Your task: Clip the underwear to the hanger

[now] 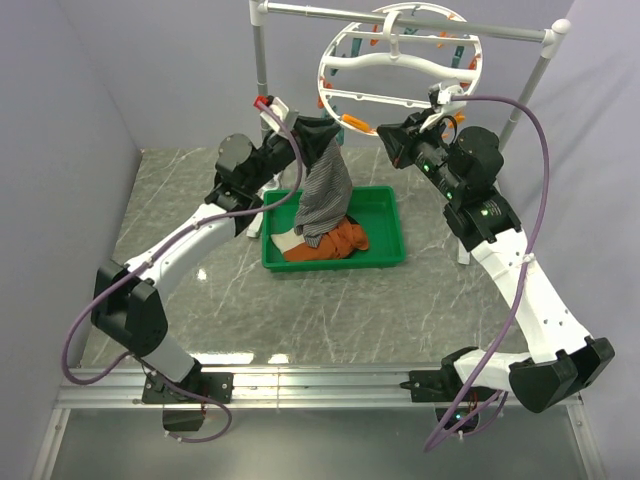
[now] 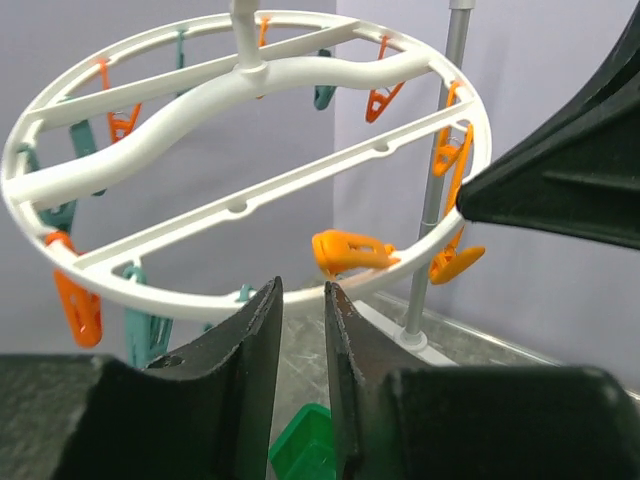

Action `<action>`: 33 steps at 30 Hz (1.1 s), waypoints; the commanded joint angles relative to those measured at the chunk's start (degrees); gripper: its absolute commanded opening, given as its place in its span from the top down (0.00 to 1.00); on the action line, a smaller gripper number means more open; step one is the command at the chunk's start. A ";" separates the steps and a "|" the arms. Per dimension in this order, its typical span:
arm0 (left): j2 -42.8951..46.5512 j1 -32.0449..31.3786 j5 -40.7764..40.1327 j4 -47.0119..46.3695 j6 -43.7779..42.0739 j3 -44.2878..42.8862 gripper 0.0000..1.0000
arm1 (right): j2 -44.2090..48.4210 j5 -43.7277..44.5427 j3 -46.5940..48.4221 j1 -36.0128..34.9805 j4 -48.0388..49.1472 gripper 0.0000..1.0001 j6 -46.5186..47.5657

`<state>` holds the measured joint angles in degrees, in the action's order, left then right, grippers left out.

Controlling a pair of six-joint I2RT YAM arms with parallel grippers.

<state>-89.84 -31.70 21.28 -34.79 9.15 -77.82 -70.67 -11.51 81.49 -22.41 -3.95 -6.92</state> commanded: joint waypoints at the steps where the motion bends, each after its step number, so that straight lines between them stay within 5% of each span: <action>1: -3.48 0.15 2.71 0.24 2.97 -5.92 0.71 | 0.36 2.98 -0.28 0.62 1.13 0.86 0.42; 16: -15.62 -0.11 4.21 1.39 8.52 -23.86 0.66 | 0.45 2.63 -0.98 2.11 0.61 0.86 -2.14; 33: 4.50 2.97 10.27 11.39 5.97 -1.72 0.73 | 1.94 3.07 -2.83 3.69 0.78 0.86 -2.22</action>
<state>-89.34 -27.68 27.77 -25.12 16.97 -79.79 -70.52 -8.99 79.00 -19.31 -4.51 -8.93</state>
